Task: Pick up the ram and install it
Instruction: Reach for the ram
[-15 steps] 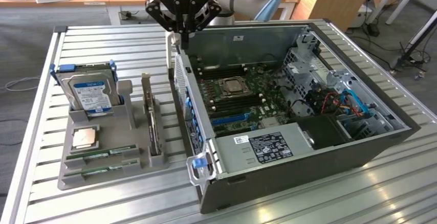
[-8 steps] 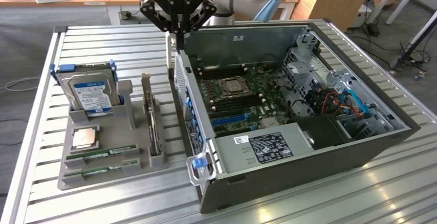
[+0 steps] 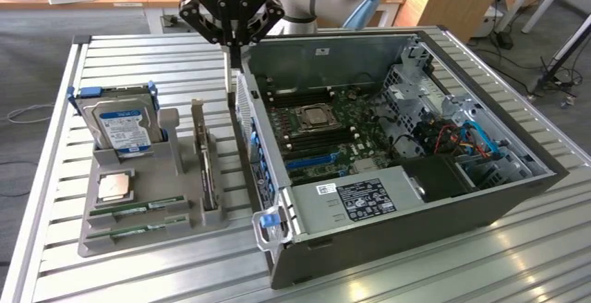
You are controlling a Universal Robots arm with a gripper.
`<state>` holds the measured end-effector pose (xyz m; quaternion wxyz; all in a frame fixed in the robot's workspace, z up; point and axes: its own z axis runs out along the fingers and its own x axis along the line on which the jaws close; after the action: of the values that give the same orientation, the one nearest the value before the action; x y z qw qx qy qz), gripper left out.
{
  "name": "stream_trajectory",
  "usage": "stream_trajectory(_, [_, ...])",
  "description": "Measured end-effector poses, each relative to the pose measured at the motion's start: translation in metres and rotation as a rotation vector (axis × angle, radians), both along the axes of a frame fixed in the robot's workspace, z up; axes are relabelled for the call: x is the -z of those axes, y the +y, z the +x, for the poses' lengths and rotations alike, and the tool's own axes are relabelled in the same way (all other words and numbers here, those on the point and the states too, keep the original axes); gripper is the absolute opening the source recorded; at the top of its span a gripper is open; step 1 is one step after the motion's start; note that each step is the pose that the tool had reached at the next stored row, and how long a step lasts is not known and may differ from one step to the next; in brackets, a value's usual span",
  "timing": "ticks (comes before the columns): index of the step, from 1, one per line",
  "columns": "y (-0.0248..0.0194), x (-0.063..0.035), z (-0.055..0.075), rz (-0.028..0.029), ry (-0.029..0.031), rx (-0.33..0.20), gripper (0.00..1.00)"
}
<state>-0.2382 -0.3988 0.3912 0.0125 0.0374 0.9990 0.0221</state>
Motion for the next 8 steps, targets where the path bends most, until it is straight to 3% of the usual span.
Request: stream_trajectory(8, [0.0,0.0005,-0.013,0.0,0.0,0.0,0.11])
